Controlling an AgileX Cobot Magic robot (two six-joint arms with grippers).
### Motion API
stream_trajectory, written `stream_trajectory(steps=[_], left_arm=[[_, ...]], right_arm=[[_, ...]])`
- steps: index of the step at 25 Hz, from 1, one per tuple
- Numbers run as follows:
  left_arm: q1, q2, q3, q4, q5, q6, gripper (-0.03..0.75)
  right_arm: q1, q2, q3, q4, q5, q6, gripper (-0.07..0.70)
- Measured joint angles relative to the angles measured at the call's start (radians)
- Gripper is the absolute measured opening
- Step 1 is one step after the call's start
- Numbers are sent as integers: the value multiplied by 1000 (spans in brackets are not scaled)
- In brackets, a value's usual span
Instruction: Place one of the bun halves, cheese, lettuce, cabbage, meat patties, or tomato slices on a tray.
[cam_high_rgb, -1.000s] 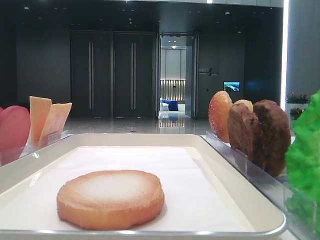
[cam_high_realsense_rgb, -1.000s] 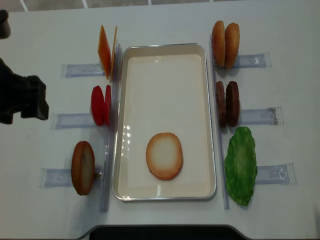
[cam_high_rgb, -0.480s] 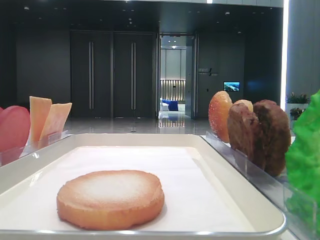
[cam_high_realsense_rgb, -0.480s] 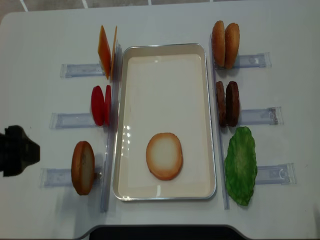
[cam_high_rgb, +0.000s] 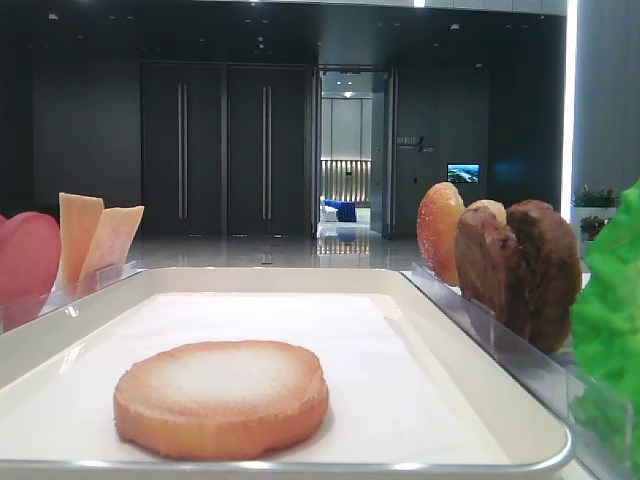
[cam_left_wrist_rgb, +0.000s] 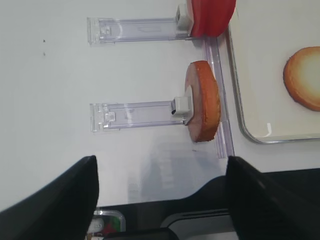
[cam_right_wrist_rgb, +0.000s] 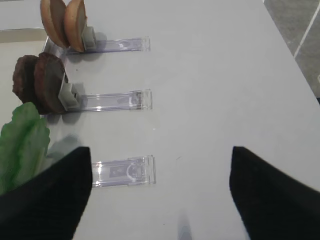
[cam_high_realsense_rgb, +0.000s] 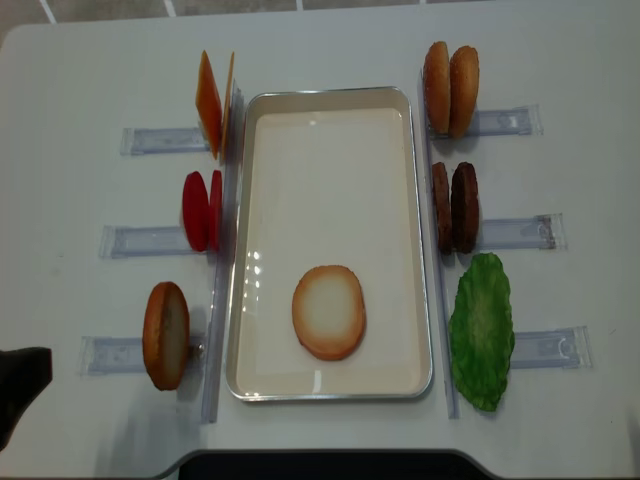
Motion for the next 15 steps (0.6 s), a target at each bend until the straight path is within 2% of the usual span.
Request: stream_trajectory(steps=[8, 15], left_arm=[[0, -165, 71, -25, -2, 124, 597], [0, -313, 154, -52, -59, 181, 597]], right_arm=[[0, 0, 0, 0, 0, 0, 538], [0, 0, 0, 0, 0, 0, 538]])
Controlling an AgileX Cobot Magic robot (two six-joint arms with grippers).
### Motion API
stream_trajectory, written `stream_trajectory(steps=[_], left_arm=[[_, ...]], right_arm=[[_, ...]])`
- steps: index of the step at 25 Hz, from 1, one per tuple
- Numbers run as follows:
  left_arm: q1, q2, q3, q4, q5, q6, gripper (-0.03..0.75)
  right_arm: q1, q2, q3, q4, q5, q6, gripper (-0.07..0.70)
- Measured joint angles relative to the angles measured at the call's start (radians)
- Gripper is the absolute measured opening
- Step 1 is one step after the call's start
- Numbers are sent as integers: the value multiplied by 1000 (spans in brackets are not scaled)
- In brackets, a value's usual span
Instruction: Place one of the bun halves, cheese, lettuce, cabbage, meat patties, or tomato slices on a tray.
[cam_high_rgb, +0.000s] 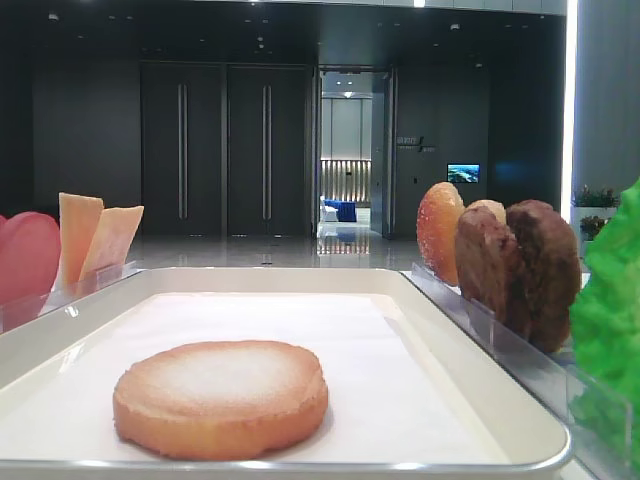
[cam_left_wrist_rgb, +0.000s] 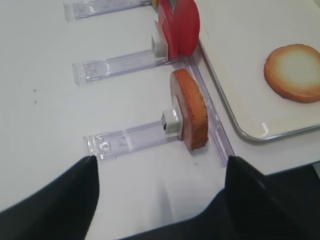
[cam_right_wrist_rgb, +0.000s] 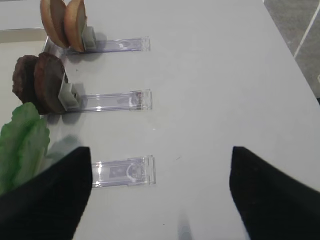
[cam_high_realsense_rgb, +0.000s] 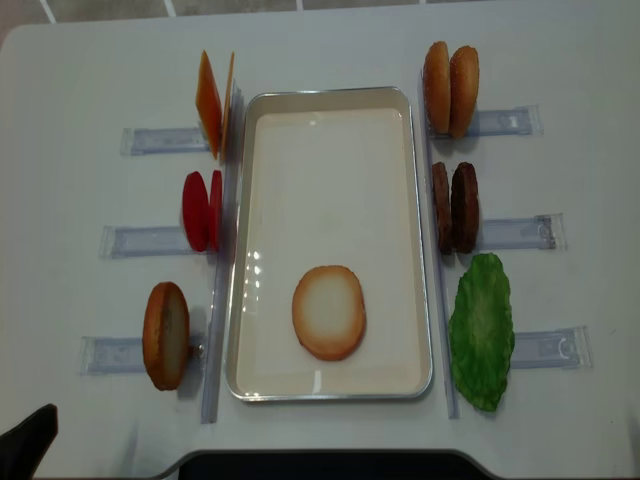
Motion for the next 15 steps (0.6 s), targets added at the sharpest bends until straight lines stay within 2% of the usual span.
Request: stream_trajectory(steps=[5, 15], left_arm=[[0, -91, 50, 0, -57, 4, 597], [0, -123, 54, 1, -73, 4, 597]], right_arm=[[0, 0, 0, 0, 0, 0, 538], [0, 0, 0, 0, 0, 0, 538]])
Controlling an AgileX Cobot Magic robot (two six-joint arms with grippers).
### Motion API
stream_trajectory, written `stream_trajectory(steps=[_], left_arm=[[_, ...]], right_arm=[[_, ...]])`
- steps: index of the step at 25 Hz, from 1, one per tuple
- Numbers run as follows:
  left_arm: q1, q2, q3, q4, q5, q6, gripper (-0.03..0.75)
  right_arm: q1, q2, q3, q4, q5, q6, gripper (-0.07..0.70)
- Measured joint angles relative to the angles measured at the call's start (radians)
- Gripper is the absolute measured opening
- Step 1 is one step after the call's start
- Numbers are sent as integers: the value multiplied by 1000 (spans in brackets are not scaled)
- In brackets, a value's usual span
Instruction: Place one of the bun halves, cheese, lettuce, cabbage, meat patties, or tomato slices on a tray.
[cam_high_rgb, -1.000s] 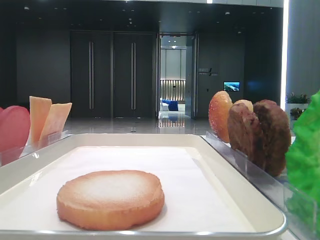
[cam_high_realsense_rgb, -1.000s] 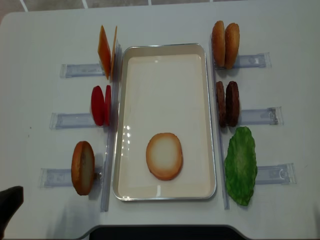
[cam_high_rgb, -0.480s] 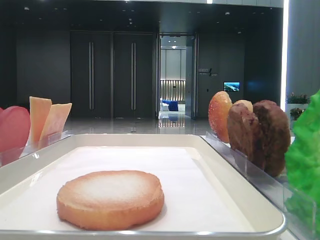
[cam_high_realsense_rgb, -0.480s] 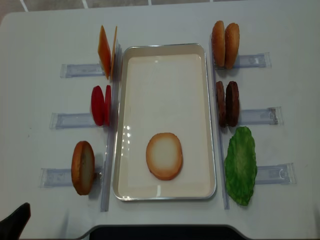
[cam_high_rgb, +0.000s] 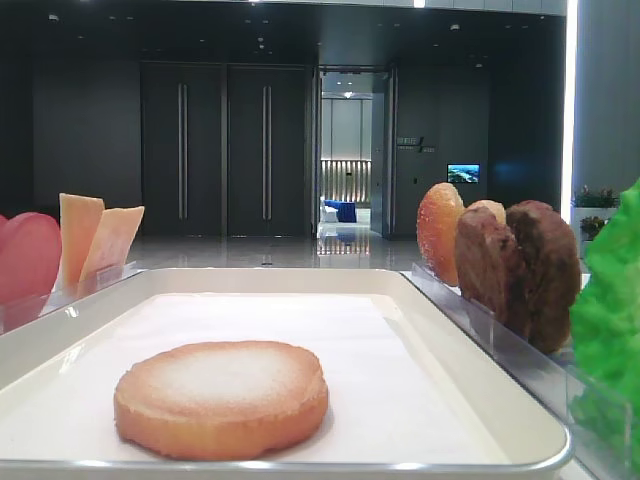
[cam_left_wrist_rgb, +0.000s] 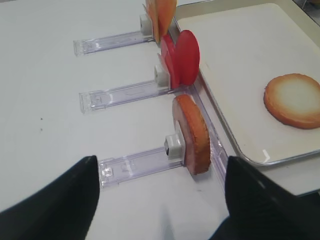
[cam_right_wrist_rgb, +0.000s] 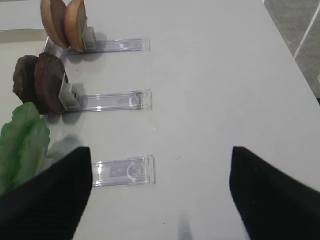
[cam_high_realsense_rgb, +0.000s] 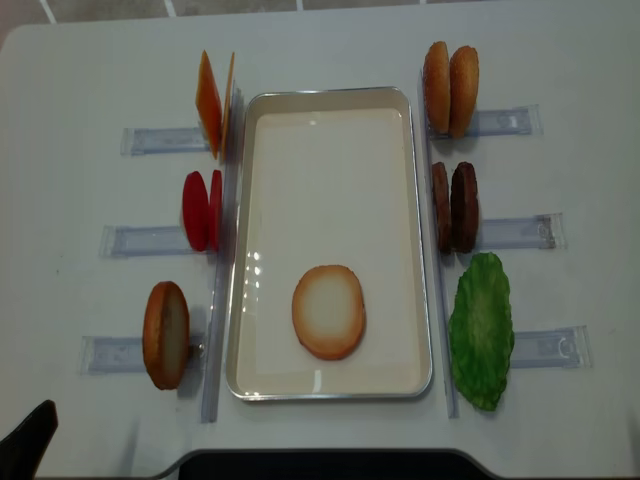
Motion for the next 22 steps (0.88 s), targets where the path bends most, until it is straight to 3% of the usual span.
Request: stream_trajectory(steps=[12, 22], left_arm=[[2, 0, 0, 42, -1, -42, 597], [106, 0, 0, 51, -2, -50, 597]], right_arm=[[0, 0, 0, 0, 0, 0, 538], [0, 0, 0, 0, 0, 0, 538]])
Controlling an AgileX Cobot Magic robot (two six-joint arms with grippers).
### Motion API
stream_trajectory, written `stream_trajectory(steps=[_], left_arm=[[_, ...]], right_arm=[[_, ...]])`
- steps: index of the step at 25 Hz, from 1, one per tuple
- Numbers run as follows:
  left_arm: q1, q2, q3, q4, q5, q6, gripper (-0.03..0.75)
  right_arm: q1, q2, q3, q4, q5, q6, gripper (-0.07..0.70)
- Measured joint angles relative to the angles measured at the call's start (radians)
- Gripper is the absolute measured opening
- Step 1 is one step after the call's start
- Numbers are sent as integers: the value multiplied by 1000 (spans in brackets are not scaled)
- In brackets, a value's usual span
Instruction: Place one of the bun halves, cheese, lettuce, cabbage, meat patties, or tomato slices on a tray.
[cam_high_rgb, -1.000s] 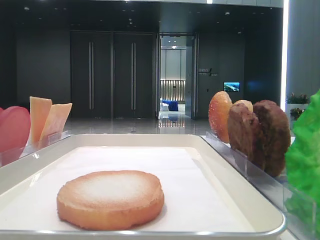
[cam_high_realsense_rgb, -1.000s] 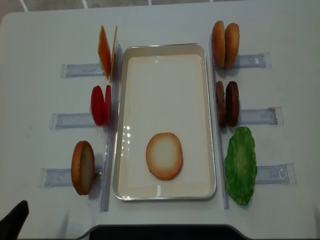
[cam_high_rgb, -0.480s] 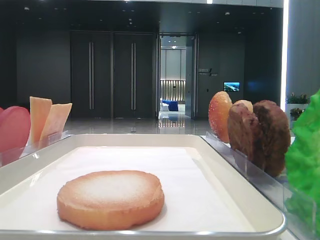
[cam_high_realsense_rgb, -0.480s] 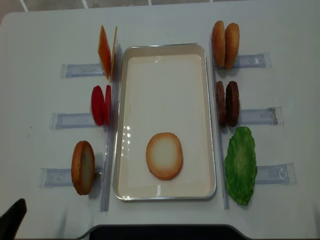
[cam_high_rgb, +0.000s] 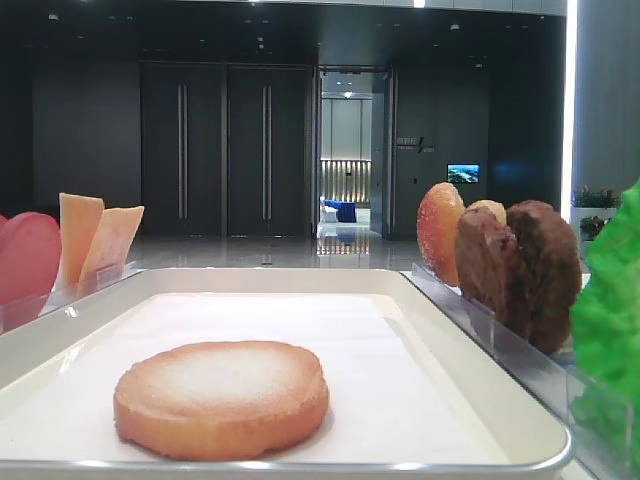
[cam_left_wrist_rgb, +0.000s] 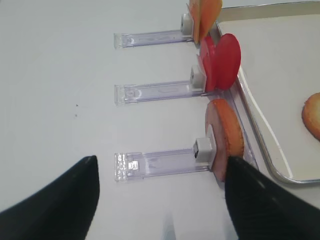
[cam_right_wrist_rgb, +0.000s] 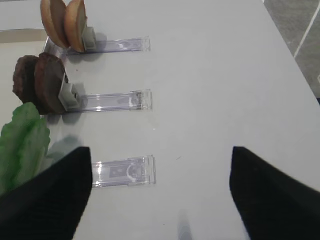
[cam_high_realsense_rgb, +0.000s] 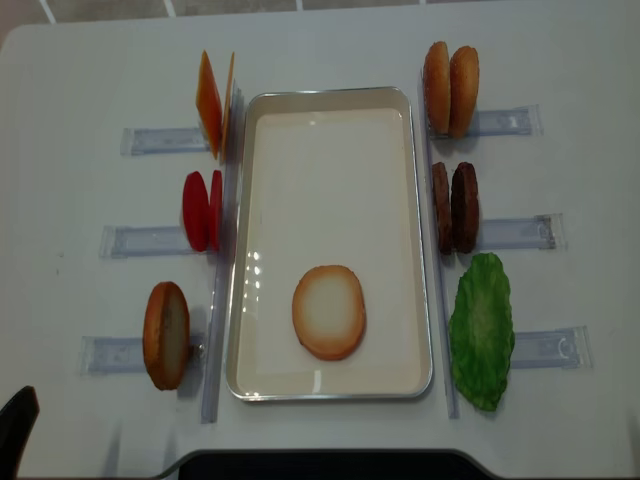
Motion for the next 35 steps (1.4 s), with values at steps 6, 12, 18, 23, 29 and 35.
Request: stream_trajectory(steps=[6, 12, 18, 23, 29, 35], left_arm=[[35, 0, 1, 6, 0, -5, 597], [59, 0, 1, 6, 0, -5, 597], [60, 0, 1, 7, 0, -5, 597], [60, 0, 1, 8, 0, -5, 597], [60, 0, 1, 8, 0, -5, 597], [60, 0, 1, 7, 0, -5, 597]], right_arm=[[0, 0, 0, 0, 0, 0, 538], [0, 0, 0, 0, 0, 0, 538], [0, 0, 0, 0, 0, 0, 538], [0, 0, 0, 0, 0, 0, 538], [0, 0, 0, 0, 0, 0, 538], [0, 0, 0, 0, 0, 0, 538]])
